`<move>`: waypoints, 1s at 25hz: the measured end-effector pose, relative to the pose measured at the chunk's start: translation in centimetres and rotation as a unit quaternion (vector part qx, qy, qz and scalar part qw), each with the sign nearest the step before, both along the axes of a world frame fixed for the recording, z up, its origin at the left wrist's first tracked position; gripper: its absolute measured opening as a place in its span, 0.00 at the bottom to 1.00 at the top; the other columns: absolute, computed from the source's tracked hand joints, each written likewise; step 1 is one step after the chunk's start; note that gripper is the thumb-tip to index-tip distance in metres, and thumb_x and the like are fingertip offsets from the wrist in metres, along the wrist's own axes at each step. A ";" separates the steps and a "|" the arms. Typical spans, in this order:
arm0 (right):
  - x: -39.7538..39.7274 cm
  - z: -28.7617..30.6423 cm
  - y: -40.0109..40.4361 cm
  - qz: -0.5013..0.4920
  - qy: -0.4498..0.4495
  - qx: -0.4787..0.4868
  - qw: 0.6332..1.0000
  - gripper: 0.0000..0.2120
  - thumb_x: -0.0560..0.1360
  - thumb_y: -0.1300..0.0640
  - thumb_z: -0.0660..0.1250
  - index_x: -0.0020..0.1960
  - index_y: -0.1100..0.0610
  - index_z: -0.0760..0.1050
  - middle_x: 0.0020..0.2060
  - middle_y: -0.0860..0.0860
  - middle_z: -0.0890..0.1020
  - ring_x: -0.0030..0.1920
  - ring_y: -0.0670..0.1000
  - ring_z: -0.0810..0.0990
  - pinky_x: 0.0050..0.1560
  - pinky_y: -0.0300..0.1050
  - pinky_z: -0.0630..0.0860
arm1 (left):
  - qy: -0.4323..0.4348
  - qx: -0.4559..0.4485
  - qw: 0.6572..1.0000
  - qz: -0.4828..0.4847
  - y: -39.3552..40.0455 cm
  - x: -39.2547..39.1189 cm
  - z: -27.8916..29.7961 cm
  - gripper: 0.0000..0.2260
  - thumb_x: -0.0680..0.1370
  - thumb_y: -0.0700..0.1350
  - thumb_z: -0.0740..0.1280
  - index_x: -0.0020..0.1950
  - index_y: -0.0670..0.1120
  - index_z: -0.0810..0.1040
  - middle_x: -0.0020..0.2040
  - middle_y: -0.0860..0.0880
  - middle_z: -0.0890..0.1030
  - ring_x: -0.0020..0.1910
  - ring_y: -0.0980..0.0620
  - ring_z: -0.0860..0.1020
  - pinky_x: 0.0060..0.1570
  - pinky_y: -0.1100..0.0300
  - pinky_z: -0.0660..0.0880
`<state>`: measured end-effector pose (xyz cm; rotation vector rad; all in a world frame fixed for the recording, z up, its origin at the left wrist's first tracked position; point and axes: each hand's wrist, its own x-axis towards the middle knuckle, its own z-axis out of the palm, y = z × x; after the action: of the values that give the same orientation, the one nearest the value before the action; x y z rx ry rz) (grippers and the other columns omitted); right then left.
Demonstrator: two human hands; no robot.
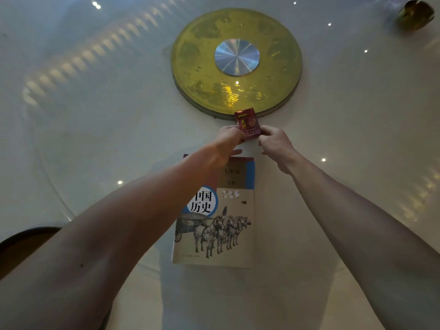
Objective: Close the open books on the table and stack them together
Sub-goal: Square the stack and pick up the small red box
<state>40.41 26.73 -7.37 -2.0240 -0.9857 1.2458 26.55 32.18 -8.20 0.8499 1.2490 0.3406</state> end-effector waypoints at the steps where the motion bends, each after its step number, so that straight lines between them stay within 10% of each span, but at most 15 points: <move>1: -0.3 -0.2 -0.1 -0.010 0.000 0.003 1.000 0.17 0.79 0.63 0.60 0.62 0.54 0.81 0.51 0.49 0.83 0.48 0.46 0.77 0.52 0.48 0.77 | 0.011 0.006 1.000 -0.001 0.0 0.1 0.2 0.12 0.80 0.37 0.62 0.60 0.44 0.81 0.55 0.46 0.81 0.55 0.50 0.77 0.52 0.53 0.75; 9: -5.2 2.1 -1.4 -0.053 0.042 0.062 0.996 0.07 0.80 0.57 0.69 0.53 0.60 0.75 0.48 0.58 0.82 0.45 0.54 0.82 0.48 0.56 0.83 | 0.091 0.138 0.980 0.108 -1.2 -4.8 3.0 0.10 0.76 0.42 0.73 0.57 0.44 0.80 0.47 0.49 0.83 0.47 0.52 0.82 0.49 0.56 0.79; 25: -36.4 3.5 -9.2 0.227 0.021 0.035 0.973 0.07 0.76 0.55 0.73 0.46 0.55 0.76 0.42 0.55 0.84 0.43 0.54 0.83 0.51 0.62 0.82 | 0.190 0.150 0.915 0.322 -18.4 -37.2 5.2 0.11 0.75 0.42 0.74 0.57 0.47 0.82 0.47 0.50 0.85 0.48 0.52 0.84 0.52 0.50 0.82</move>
<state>4.00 17.52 -3.82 -1.7644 -1.5054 1.4501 -10.63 13.73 -2.96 0.7604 1.8700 0.9511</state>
